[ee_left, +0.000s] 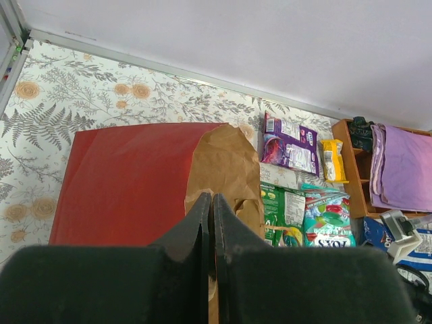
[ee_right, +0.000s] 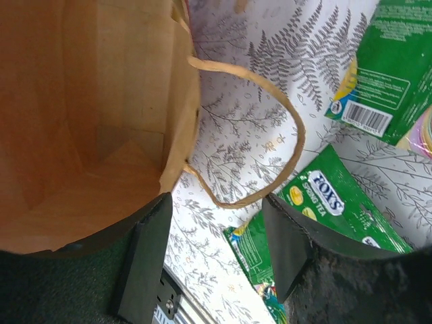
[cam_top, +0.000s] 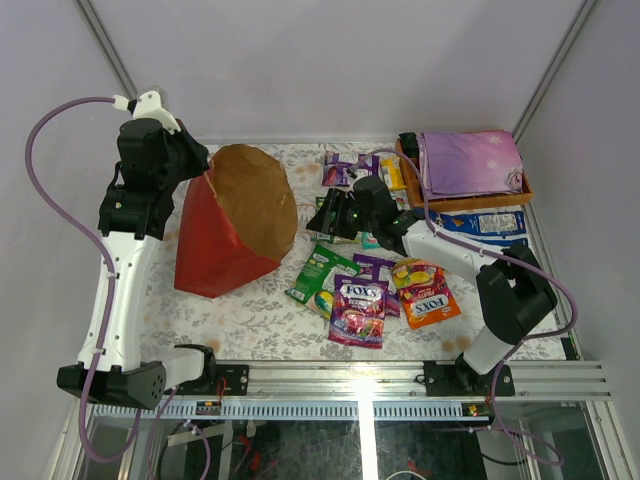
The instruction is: Take the snacks out of the paper bag
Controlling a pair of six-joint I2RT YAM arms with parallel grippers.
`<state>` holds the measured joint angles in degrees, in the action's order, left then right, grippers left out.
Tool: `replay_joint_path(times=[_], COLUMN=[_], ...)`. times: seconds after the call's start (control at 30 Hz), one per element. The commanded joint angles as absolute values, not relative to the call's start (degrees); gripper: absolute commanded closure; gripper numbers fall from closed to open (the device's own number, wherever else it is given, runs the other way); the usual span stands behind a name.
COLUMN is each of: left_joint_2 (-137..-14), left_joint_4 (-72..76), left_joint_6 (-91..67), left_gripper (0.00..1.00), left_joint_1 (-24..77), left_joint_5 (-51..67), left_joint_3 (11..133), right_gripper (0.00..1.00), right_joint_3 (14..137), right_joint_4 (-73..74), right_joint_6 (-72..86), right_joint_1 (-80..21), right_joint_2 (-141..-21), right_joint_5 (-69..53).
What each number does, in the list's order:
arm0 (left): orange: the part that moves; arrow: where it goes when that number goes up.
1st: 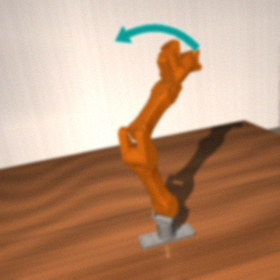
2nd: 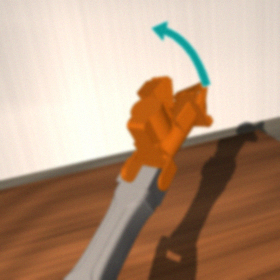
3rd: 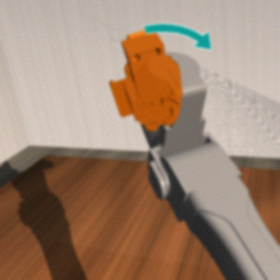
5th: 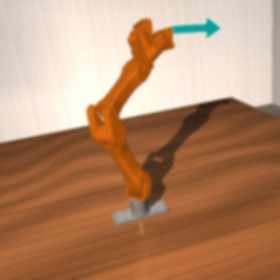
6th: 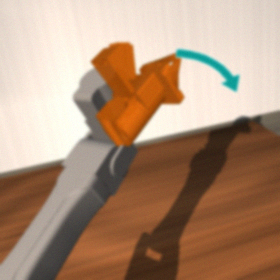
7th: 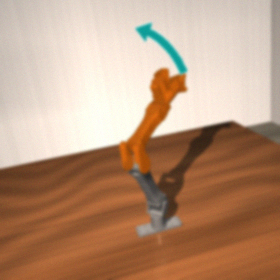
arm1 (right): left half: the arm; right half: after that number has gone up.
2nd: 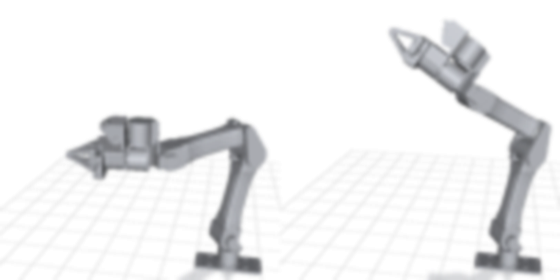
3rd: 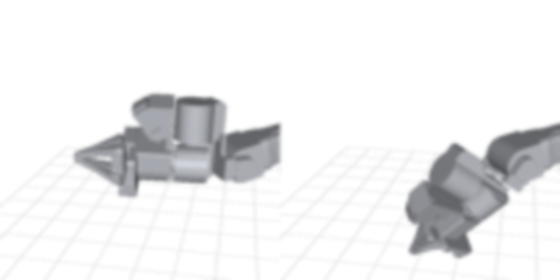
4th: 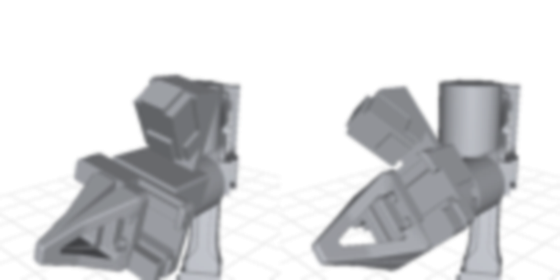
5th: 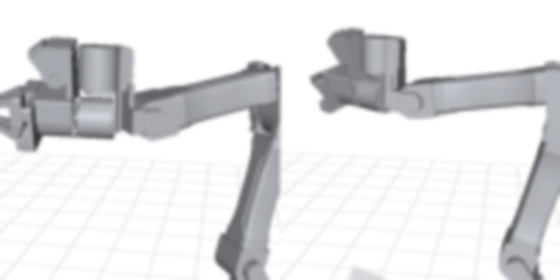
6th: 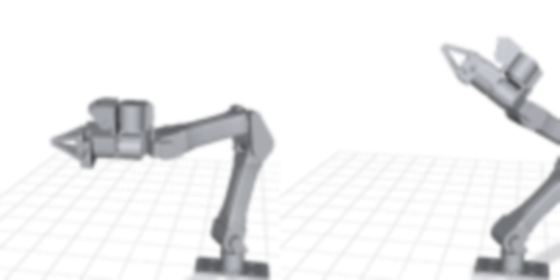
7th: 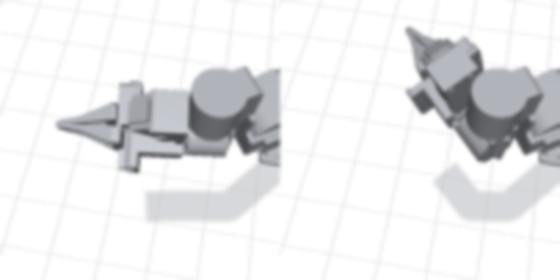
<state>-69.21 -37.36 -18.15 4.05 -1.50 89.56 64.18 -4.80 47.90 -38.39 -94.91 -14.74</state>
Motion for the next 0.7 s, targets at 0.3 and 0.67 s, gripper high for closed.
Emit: replay_joint_path(times=[0.3,0.67], left_joint_2=[-69.25,-69.17], left_joint_4=[-36.56,-36.74], left_joint_6=[-17.15,-17.14], left_gripper=[1.0,1.0], left_joint_1=[3.7,3.73], left_joint_5=[-2.89,-3.17], left_joint_3=[90.35,90.44], right_gripper=[0.38,0.5], right_joint_3=[66.35,69.38], right_joint_4=[-10.09,-7.27], right_joint_6=[50.05,52.32], right_joint_1=[-38.4,-38.41], right_joint_2=[-95.02,-100.25], right_joint_5=[-15.91,-13.75])
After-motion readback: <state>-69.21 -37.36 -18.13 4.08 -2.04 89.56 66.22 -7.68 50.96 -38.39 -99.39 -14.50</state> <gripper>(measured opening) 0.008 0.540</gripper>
